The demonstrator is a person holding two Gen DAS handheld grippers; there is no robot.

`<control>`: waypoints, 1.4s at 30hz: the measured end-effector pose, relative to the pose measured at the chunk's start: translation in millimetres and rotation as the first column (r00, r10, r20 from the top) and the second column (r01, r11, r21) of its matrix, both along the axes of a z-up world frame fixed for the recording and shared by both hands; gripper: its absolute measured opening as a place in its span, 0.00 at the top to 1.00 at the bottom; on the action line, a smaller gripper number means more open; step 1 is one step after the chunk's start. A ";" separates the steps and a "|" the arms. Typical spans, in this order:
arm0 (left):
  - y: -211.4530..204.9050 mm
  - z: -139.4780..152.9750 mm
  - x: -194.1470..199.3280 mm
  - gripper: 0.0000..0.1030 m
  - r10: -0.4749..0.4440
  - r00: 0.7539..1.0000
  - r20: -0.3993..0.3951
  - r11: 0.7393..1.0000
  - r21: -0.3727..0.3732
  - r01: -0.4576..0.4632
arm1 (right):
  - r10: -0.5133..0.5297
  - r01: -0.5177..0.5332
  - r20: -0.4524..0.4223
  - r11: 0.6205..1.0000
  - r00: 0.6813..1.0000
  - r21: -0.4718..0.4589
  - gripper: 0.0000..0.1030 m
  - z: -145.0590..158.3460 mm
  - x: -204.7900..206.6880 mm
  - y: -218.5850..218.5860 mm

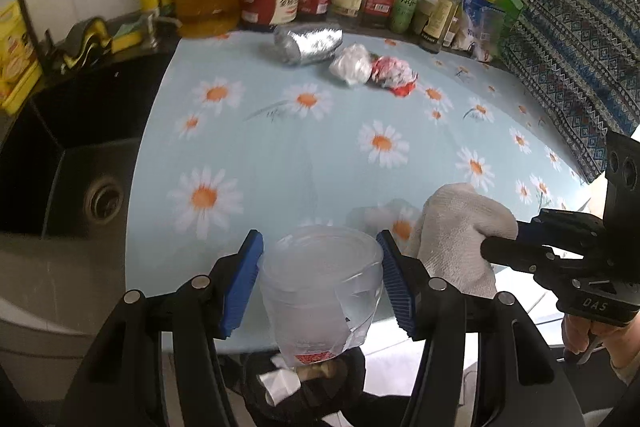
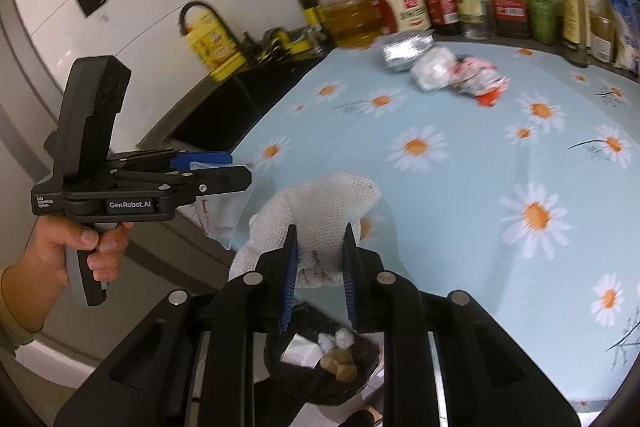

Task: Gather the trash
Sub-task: 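Carry the towel and cup down over the black-bagged bin with both tools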

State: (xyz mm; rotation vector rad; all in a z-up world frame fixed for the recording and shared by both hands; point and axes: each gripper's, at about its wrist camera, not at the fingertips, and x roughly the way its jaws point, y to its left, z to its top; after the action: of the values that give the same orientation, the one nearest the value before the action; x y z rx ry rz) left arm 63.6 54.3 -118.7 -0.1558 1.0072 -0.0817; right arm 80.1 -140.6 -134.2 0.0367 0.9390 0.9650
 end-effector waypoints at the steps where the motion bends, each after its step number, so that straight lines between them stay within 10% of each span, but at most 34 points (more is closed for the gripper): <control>1: 1.2 -1.6 -5.7 0.45 0.004 1.000 -0.003 1.000 -0.001 -0.004 | 0.019 -0.019 -0.005 1.000 1.000 -0.001 0.79 -1.6 -5.6 3.4; 19: 14.6 -31.1 -93.6 0.45 0.103 0.991 -0.086 0.989 -0.093 -0.111 | 0.246 -0.246 -0.017 0.965 0.969 -0.091 0.78 -29.3 -80.3 44.2; 42: 39.5 -189.4 -111.2 0.45 0.167 0.912 -0.374 0.956 -0.164 -0.242 | 0.234 -0.294 -0.222 0.907 0.947 -0.300 0.78 -169.1 -107.1 68.2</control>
State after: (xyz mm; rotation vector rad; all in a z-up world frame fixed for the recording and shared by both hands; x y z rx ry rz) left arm -47.5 93.9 -308.1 -0.4816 1.3399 0.0372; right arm -27.0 -72.3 -303.3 -0.2997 1.2902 1.0541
